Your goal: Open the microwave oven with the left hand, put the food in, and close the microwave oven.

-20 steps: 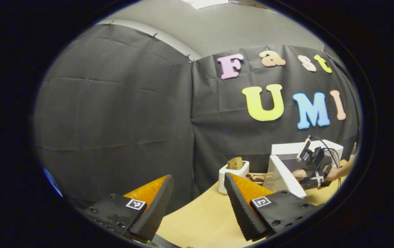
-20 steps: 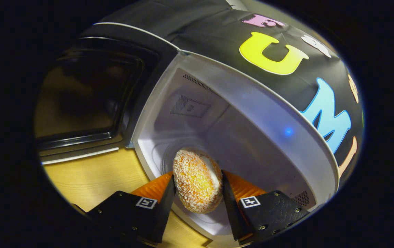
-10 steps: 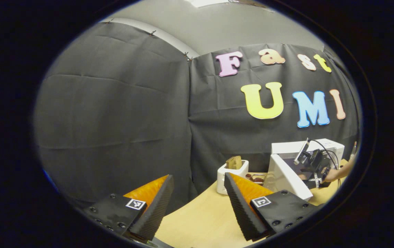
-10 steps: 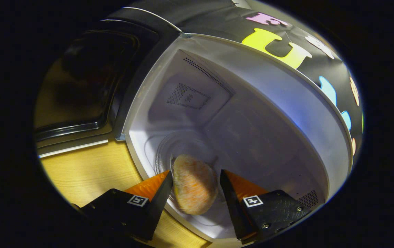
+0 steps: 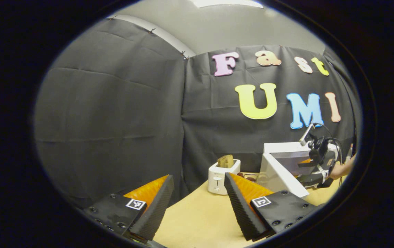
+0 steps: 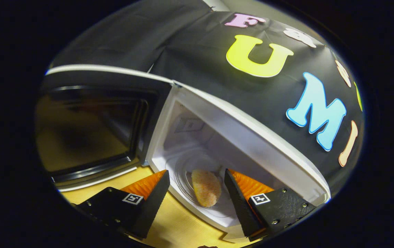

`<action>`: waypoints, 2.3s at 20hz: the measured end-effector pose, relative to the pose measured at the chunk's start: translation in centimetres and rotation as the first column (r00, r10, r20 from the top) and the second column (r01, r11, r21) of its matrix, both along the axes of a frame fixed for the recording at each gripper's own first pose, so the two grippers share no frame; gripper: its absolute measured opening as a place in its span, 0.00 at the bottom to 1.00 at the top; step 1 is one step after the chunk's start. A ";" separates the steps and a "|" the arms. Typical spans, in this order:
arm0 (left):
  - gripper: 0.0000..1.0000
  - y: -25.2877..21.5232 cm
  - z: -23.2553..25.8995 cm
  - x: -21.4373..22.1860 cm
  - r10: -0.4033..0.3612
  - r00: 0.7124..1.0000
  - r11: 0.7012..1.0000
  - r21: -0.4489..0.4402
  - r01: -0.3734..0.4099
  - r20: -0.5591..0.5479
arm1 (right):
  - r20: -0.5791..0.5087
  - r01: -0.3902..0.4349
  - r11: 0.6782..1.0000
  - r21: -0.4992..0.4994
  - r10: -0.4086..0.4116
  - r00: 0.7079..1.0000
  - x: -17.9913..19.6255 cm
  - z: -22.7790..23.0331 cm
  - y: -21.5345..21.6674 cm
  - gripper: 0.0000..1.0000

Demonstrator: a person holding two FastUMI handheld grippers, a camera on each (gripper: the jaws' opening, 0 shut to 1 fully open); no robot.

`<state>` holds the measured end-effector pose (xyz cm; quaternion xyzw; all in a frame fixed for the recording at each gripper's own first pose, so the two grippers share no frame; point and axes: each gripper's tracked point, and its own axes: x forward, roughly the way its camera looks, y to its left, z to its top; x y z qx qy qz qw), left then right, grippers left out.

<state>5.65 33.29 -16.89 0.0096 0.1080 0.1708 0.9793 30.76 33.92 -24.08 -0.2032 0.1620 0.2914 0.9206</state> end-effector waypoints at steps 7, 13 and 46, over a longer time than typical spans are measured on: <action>0.96 -2.8 -2.8 1.6 -0.103 0.994 0.995 -0.006 0.103 -0.024 | 0.054 0.104 0.968 0.228 -0.119 0.991 -4.9 8.9 -3.9 0.97; 0.99 -4.8 -6.9 2.4 -0.148 0.986 0.989 -0.041 0.145 -0.078 | 0.078 0.183 0.927 0.327 -0.219 0.973 -10.1 13.5 -9.0 0.97; 0.07 -27.0 -10.2 5.1 -0.591 0.796 0.802 -0.203 0.562 -0.132 | 0.102 0.459 0.833 0.309 -0.509 0.854 -17.4 16.2 -26.2 0.97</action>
